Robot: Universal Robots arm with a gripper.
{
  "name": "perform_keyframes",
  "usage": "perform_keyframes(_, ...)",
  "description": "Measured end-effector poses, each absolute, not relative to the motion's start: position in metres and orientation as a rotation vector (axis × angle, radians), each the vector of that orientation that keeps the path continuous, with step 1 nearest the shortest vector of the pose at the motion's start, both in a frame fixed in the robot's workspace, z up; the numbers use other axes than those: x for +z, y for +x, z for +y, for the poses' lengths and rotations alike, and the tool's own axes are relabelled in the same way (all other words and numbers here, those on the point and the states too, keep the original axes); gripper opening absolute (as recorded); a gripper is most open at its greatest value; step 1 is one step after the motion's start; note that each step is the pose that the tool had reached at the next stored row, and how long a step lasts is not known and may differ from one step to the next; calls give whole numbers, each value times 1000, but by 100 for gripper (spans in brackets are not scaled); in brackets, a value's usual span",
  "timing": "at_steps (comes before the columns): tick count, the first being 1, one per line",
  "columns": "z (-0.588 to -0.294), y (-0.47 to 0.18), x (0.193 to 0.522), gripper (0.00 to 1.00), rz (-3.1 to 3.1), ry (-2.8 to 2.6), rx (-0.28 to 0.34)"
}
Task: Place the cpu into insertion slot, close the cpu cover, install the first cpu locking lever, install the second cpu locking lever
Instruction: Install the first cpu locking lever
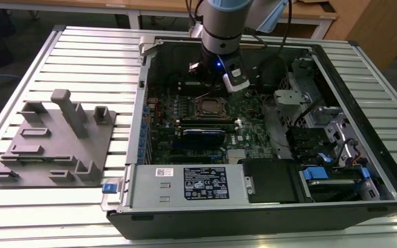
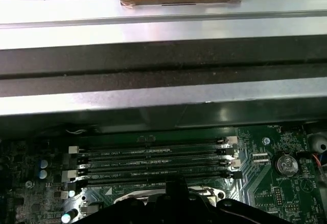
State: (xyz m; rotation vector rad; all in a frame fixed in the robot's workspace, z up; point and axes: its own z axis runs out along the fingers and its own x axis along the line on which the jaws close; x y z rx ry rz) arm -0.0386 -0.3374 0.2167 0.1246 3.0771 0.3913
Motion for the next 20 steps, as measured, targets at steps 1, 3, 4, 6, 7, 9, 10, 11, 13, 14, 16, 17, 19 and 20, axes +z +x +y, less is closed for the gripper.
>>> perform_keyframes(1, -337, -39, 216, 10, 3076, 124, 391)
perform_keyframes(3, -337, -39, 216, 10, 3076, 124, 391)
perform_keyframes(4, -337, -39, 216, 10, 3076, 124, 391)
perform_keyframes(6, -337, -39, 216, 10, 3076, 125, 391)
perform_keyframes(7, -337, -39, 216, 10, 3076, 128, 391)
perform_keyframes(9, -337, -39, 215, 10, 3072, 149, 390)
perform_keyframes(10, -337, -39, 215, 10, 3070, 163, 389)
perform_keyframes(11, -337, -40, 214, 10, 3067, 178, 389)
perform_keyframes(13, -337, -40, 213, 10, 3061, 209, 387)
perform_keyframes(14, -337, -41, 213, 10, 3057, 226, 386)
perform_keyframes(16, -337, -42, 211, 10, 3051, 256, 384)
perform_keyframes(17, -337, -42, 211, 10, 3047, 272, 383)
perform_keyframes(19, -337, -43, 210, 10, 3040, 299, 380)
perform_keyframes(20, -337, -44, 210, 10, 3038, 307, 379)
